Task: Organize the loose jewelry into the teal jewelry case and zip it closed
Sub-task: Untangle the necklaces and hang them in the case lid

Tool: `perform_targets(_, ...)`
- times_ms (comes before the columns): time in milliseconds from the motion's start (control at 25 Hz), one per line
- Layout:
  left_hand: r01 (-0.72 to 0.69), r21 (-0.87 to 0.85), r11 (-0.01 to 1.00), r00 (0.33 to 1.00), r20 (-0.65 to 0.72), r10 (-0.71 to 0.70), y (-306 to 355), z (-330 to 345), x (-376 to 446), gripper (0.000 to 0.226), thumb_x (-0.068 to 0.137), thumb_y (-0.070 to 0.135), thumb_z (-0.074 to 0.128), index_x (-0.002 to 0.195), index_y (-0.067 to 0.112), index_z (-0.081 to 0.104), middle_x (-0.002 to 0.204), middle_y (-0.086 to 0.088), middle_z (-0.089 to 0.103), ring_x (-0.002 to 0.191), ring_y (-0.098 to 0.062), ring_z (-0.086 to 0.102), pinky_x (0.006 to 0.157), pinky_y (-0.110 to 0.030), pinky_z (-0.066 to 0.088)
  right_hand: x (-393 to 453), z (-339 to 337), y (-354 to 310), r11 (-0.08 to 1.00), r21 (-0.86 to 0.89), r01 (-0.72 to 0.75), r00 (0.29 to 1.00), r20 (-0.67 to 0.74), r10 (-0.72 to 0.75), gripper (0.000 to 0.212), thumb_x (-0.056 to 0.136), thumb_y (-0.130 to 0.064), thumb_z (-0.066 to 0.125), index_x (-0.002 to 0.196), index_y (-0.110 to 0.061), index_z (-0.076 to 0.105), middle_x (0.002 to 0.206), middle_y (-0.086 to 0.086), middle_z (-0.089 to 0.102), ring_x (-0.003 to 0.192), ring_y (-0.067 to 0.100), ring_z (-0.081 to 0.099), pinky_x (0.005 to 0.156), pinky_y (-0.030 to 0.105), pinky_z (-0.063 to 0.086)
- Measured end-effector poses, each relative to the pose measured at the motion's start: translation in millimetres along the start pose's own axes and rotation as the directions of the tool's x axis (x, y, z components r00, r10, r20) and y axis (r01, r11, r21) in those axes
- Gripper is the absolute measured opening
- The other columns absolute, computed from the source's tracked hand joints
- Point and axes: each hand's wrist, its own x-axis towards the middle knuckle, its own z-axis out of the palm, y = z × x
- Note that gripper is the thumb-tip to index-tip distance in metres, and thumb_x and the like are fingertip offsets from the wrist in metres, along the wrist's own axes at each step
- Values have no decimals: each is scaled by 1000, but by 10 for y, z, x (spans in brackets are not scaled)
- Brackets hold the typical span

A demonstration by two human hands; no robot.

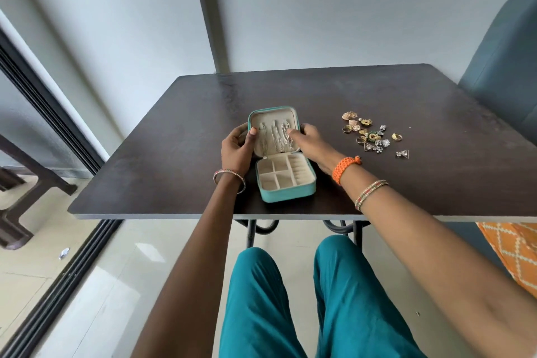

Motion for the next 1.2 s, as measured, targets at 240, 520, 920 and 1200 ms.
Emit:
perform_targets(240, 55, 383, 922, 996, 49, -80, -111, 83, 348, 39, 67, 56, 68, 91, 26, 72, 86, 8, 74, 84, -9, 70, 84, -38, 56, 438, -13, 20, 994, 86, 62, 978, -206, -43, 22, 97, -25, 48, 100, -4, 53, 80, 4, 53, 74, 16, 49, 60, 28, 38)
perform_targets(520, 18, 581, 814, 1000, -18, -9, -90, 181, 506, 25, 80, 48, 64, 88, 25, 72, 80, 12, 70, 81, -8, 66, 74, -25, 52, 664, -40, 75, 908, 380, 178, 947, -315, -54, 20, 90, -17, 58, 71, -19, 52, 67, -5, 52, 59, 3, 47, 53, 16, 38)
perform_targets(920, -20, 581, 814, 999, -23, 42, -183, 177, 543, 16, 80, 43, 64, 79, 29, 71, 75, 14, 69, 77, -7, 66, 72, -25, 50, 663, -78, 77, 920, 370, 128, 974, -222, -47, 19, 72, 4, 56, 87, -6, 55, 74, 2, 57, 66, 11, 51, 54, 14, 43)
perform_targets(1200, -25, 539, 842, 999, -13, 38, -109, 162, 456, 15, 83, 36, 62, 85, 23, 69, 75, 12, 66, 73, -7, 62, 66, -20, 43, 616, -68, 45, 905, 407, 124, 969, -244, -23, 19, 51, -17, 58, 70, -12, 59, 81, 11, 63, 81, 24, 57, 75, 38, 47)
